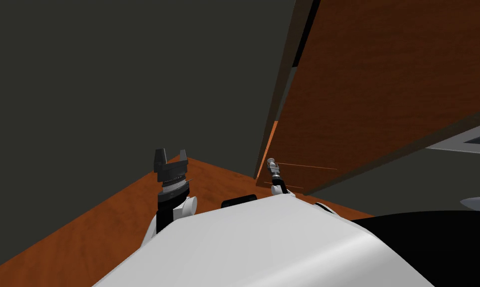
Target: Pull the door open
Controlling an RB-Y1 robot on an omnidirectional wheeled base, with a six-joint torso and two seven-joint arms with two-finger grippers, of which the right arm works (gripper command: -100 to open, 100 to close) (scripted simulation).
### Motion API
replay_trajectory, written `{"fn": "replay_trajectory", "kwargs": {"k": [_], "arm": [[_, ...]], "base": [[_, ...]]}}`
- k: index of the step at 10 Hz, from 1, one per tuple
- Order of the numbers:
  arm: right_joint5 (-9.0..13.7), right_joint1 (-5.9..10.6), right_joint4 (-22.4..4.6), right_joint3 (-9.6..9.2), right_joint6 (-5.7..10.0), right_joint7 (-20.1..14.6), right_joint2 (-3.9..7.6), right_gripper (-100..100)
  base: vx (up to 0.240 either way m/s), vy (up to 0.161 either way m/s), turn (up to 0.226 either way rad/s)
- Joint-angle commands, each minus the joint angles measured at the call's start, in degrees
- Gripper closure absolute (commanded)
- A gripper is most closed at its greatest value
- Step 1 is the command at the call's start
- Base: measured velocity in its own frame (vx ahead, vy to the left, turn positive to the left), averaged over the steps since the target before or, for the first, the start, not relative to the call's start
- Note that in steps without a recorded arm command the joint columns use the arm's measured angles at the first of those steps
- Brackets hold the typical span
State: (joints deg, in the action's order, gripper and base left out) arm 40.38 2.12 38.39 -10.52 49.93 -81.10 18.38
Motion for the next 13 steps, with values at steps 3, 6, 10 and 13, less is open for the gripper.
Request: {"fn": "replay_trajectory", "kwargs": {"k": [3,6,10,13], "arm": [[0.0,0.00,0.0,0.00,0.00,0.0,0.00,100],[0.0,0.00,0.0,0.00,0.00,0.0,0.00,100],[-0.4,-1.10,0.8,-2.43,0.36,-2.4,1.76,100],[-0.9,-2.15,1.9,-5.08,0.94,-5.0,3.62,100]], "base": [[0.017,-0.007,-0.007],[-0.020,0.002,0.005],[-0.136,-0.020,0.096],[-0.234,-0.032,0.129]]}}
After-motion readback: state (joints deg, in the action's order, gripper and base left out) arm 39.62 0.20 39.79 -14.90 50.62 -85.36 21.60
